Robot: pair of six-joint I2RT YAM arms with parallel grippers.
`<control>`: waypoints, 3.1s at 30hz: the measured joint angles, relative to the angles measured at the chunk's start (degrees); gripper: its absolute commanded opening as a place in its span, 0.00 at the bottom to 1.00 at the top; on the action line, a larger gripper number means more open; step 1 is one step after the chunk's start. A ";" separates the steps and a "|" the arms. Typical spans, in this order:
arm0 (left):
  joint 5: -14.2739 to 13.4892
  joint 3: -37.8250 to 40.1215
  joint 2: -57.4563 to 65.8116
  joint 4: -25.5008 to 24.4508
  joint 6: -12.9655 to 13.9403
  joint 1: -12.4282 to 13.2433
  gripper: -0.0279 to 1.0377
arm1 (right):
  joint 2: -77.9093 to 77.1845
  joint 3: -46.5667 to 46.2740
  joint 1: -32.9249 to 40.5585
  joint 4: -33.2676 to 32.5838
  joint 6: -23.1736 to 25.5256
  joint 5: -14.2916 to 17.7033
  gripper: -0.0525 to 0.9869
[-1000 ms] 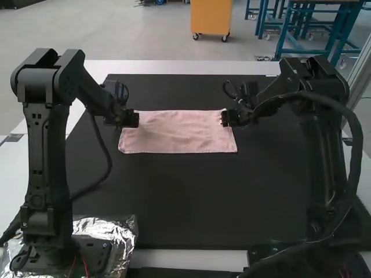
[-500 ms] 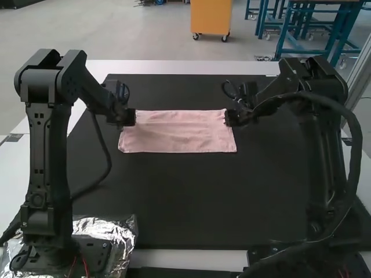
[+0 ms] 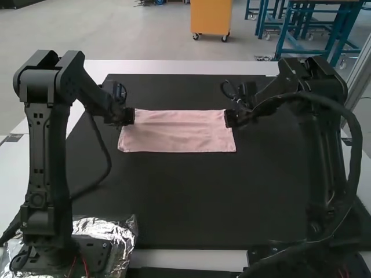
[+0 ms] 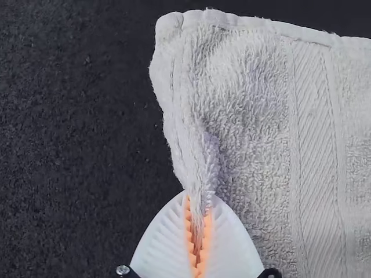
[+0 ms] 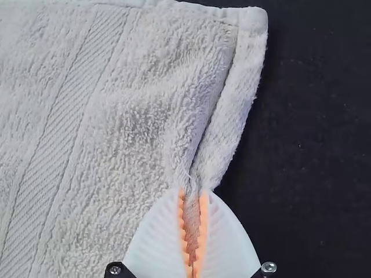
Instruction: Fold the towel.
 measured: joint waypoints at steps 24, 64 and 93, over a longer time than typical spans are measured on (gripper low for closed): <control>4.72 -15.47 -16.17 0.98 0.04 1.88 0.05 | -18.82 -16.57 -0.04 -2.25 2.51 -5.88 0.02; 4.81 -38.01 -28.48 11.54 0.20 3.39 0.95 | -25.64 -30.69 1.62 -4.35 4.46 -5.22 0.93; 5.92 -36.65 -33.24 9.62 -1.99 5.31 0.94 | -19.65 -27.98 3.74 -0.15 4.22 -2.40 0.02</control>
